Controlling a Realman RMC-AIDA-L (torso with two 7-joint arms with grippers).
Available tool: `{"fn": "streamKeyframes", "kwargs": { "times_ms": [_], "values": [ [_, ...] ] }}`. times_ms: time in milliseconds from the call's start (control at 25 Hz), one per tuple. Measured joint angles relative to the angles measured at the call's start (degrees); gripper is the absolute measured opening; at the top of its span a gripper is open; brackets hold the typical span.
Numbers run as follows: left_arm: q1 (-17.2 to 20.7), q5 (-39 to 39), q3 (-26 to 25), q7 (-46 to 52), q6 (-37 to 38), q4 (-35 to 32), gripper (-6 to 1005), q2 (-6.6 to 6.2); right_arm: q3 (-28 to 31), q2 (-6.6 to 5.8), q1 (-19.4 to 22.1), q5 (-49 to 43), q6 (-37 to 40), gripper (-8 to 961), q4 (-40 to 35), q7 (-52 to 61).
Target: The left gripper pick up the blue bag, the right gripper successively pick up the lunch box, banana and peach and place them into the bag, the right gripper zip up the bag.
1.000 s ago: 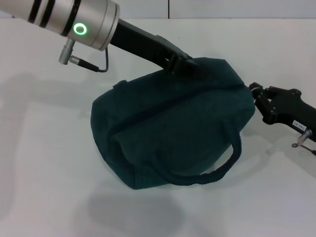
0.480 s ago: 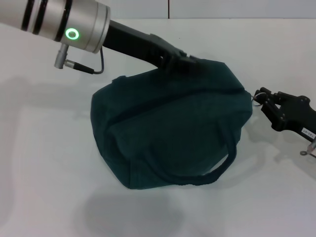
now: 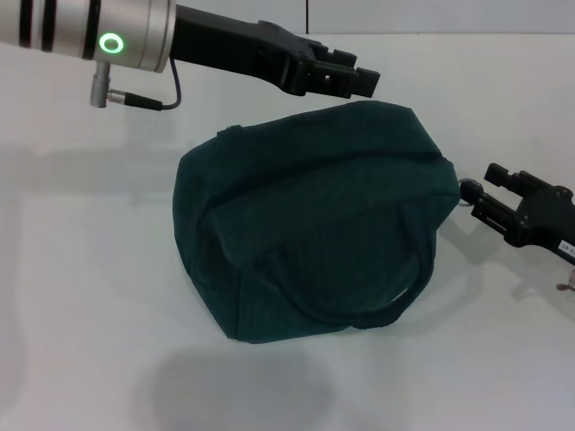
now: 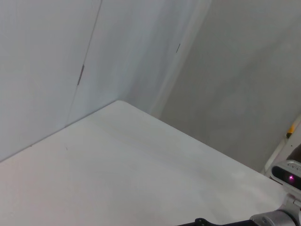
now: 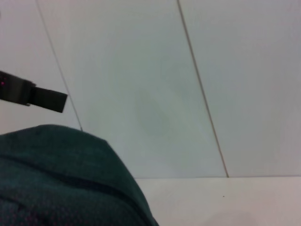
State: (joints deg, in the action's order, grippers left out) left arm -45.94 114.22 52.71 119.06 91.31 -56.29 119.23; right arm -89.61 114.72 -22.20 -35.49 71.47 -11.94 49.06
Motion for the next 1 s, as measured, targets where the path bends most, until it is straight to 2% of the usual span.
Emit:
{"fn": "streamKeyframes", "kwargs": {
  "times_ms": [40, 200, 360, 480, 720, 840, 1000],
  "values": [
    [0.0, 0.0, 0.0, 0.0, -0.1, 0.0, 478, -0.01, 0.0, -0.13, 0.0, 0.0, 0.0, 489, 0.0, 0.5],
    [0.0, 0.0, 0.0, -0.6, -0.3, -0.1, 487, -0.03, -0.3, -1.21, 0.6, -0.4, 2.6, 574, -0.1, 1.9],
    [0.4, 0.0, -0.2, -1.3, -0.6, -0.3, 489, 0.01, -0.2, -3.52, 1.9, -3.4, 7.3, 658, 0.0, 4.3],
    [1.0, -0.3, -1.6, -1.9, -1.9, -0.4, 490, 0.06, 1.2, -4.61, 3.2, -3.1, 9.6, 722, -0.3, 4.2],
    [3.5, -6.6, -4.5, -5.8, -3.2, -0.4, 489, -0.3, 5.2, -5.46, 4.3, -3.4, 13.7, 779, -0.1, 4.0],
    [5.7, -11.7, -4.7, -7.9, -3.1, -0.6, 489, -0.96, 4.9, -6.72, 4.5, -4.9, 15.9, 776, -0.2, 5.3],
    [7.0, -14.6, -4.7, -8.3, -2.9, -0.3, 489, -1.86, 5.0, -9.23, 2.5, -12.3, 19.1, 771, -0.3, 13.6]
  ]
}}
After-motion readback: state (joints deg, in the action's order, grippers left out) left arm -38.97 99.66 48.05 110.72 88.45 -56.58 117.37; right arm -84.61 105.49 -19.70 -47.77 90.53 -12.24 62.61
